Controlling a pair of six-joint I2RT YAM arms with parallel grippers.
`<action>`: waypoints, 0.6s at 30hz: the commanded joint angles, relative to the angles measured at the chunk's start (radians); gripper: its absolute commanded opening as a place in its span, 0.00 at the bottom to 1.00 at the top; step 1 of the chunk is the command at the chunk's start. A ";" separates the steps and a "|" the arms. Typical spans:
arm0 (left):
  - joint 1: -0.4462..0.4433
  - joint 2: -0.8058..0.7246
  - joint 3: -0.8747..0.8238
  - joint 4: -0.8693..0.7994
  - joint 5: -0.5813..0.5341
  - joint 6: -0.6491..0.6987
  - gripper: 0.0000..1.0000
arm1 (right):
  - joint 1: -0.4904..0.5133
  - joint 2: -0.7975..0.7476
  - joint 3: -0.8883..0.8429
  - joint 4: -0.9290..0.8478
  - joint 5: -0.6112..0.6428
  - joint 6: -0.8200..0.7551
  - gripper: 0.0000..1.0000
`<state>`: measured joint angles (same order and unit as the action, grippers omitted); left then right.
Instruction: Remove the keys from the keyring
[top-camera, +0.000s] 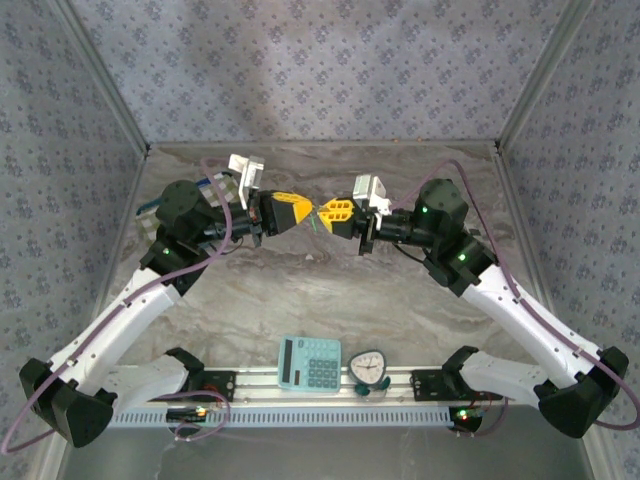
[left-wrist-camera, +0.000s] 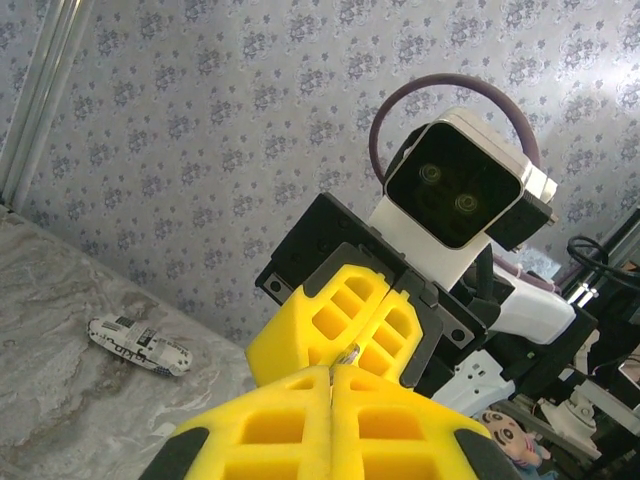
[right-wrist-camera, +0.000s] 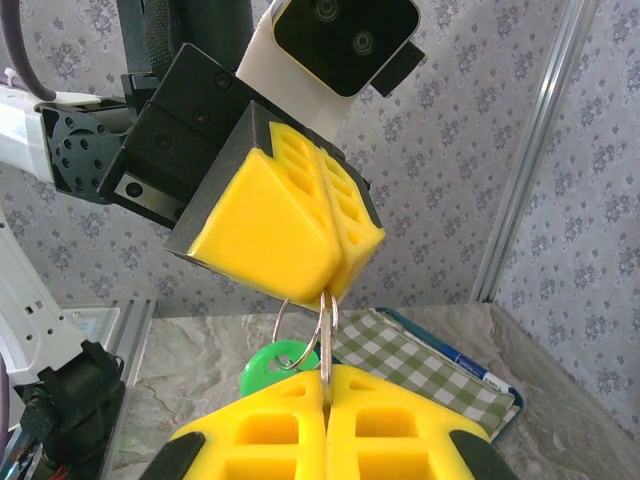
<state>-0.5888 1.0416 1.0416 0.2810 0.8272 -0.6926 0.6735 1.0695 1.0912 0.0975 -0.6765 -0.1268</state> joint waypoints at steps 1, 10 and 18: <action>0.018 -0.029 0.008 0.070 -0.018 -0.042 0.00 | -0.005 -0.028 -0.003 0.033 0.001 0.013 0.00; 0.030 -0.031 -0.012 0.101 -0.030 -0.071 0.00 | -0.003 -0.033 -0.008 0.032 0.002 0.015 0.00; 0.032 -0.045 -0.011 0.056 -0.040 -0.035 0.37 | -0.003 -0.032 0.008 0.005 0.000 0.006 0.00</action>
<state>-0.5621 1.0229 1.0306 0.3149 0.7959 -0.7418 0.6735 1.0576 1.0889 0.1074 -0.6735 -0.1204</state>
